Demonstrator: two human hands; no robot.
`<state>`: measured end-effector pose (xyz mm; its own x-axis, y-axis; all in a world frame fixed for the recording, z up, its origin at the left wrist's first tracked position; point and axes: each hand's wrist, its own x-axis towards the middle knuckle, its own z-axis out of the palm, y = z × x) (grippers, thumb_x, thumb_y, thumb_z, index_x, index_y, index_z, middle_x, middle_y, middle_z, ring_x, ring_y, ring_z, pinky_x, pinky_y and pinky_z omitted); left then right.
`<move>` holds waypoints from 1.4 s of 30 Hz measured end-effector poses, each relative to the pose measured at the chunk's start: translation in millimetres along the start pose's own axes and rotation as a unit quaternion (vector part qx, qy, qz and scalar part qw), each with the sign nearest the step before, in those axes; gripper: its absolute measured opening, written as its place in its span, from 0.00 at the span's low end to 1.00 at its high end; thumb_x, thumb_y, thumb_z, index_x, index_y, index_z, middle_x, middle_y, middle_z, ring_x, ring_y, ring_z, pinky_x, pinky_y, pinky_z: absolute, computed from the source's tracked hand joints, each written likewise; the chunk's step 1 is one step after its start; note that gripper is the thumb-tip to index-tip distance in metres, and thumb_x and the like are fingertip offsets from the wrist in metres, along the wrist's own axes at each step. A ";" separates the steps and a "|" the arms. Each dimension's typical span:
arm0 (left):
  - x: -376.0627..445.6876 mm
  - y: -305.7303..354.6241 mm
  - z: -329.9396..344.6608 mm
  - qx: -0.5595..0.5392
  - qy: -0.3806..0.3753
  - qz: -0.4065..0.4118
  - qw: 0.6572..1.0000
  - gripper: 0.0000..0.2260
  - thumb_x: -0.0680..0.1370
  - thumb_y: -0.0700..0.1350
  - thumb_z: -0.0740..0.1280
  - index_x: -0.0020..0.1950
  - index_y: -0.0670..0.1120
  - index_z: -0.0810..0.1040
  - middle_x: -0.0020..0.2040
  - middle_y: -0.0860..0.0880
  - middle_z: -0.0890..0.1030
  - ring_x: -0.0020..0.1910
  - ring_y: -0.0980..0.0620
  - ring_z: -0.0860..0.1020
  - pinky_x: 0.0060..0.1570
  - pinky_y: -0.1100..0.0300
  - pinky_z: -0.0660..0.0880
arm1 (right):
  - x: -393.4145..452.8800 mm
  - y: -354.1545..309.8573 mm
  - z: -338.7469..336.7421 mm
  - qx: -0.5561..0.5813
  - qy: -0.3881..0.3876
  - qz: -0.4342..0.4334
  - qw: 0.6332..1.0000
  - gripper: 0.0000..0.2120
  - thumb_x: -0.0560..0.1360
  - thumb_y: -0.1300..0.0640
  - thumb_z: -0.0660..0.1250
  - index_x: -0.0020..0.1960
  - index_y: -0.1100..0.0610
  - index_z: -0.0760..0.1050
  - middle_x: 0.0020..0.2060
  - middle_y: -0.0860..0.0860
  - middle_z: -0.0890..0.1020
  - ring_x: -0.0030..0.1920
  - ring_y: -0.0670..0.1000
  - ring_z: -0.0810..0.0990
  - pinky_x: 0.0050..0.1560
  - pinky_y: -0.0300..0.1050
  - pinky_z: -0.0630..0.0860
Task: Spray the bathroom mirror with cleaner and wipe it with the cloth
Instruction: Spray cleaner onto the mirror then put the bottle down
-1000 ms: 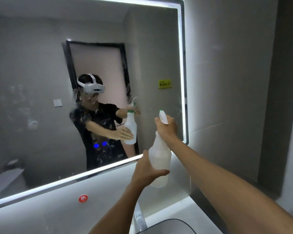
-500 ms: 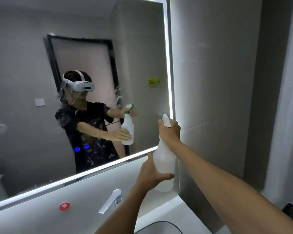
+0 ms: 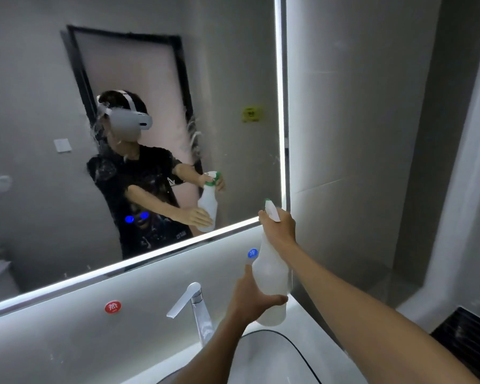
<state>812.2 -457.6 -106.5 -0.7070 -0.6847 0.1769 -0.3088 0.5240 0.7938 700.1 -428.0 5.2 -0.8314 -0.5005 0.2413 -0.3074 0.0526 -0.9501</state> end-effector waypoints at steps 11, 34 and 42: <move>-34.6 -30.6 19.1 -0.012 -0.036 -0.036 0.999 0.41 0.58 0.61 0.79 0.65 0.55 0.64 0.56 0.56 0.75 0.53 0.56 0.75 0.48 0.61 0.77 | -32.9 28.3 7.0 -0.062 0.015 -0.012 0.998 0.21 0.82 0.53 0.58 0.32 0.59 0.68 0.30 0.54 0.75 0.31 0.51 0.74 0.30 0.40 0.68; -74.6 -50.9 -32.9 -0.021 0.030 -0.055 0.998 0.40 0.55 0.62 0.79 0.61 0.54 0.66 0.51 0.58 0.76 0.52 0.56 0.77 0.50 0.53 0.79 | -78.3 1.7 54.6 -0.031 -0.054 -0.049 0.997 0.19 0.80 0.49 0.60 0.42 0.64 0.75 0.38 0.58 0.80 0.42 0.59 0.79 0.47 0.56 0.78; -94.8 -63.2 -60.3 -0.045 0.053 -0.055 0.996 0.35 0.59 0.55 0.81 0.59 0.61 0.66 0.51 0.61 0.77 0.51 0.63 0.76 0.49 0.61 0.78 | -99.3 -17.2 85.6 -0.062 -0.077 -0.065 0.993 0.20 0.81 0.49 0.58 0.35 0.59 0.66 0.34 0.53 0.74 0.39 0.56 0.71 0.35 0.47 0.65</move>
<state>937.2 -456.3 -138.3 -0.5994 -0.7875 0.1433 -0.3189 0.3992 0.8596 827.5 -453.2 -19.3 -0.7031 -0.6360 0.3180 -0.4699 0.0800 -0.8791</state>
